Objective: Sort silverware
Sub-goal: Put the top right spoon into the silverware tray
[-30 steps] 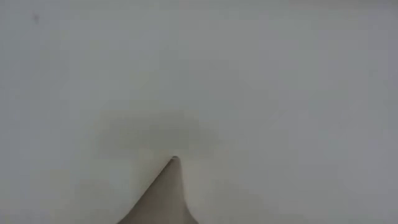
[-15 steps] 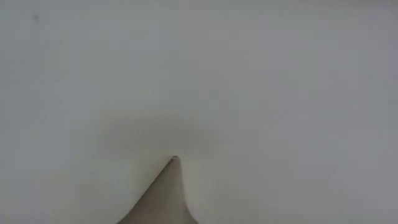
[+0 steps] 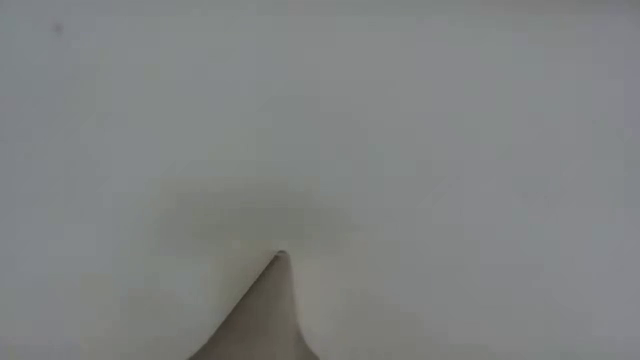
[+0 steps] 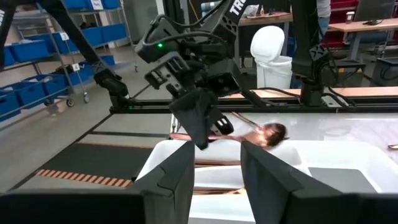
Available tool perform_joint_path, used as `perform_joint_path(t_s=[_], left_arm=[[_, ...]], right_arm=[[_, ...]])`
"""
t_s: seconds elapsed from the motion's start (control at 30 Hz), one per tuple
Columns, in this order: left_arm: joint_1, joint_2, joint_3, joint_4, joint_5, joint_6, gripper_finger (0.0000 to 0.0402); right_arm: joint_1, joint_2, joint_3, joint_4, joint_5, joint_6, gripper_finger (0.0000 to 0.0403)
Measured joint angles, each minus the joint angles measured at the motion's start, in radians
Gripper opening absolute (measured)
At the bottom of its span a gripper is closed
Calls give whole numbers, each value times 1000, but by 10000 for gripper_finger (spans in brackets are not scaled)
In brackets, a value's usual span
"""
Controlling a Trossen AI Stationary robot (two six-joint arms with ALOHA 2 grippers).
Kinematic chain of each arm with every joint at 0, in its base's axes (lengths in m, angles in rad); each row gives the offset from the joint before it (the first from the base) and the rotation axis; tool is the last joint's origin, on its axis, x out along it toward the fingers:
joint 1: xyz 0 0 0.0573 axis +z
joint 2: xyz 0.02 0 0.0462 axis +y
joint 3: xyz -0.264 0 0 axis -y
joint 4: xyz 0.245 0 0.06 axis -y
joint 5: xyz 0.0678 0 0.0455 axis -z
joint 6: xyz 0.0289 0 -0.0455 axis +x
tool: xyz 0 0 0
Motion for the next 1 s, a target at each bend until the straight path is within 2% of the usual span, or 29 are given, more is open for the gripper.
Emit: perform_joint_path(t_s=[0.2,0.53,0.83,1.0], left_arm=[[1,21,0,1,-3,-103,5],[-3,6,0,-27,-8,-100,4],[-5,-140,-1,-205,67,0,3],[-5,-142,0,-299,164,-54,2]], right_arm=[[17,0,0,-30,-1,-2,121],[20,0,0,-87,-1,-3,121],[19,0,0,-87,-1,-6,121],[20,5,0,-87,0,-1,121]])
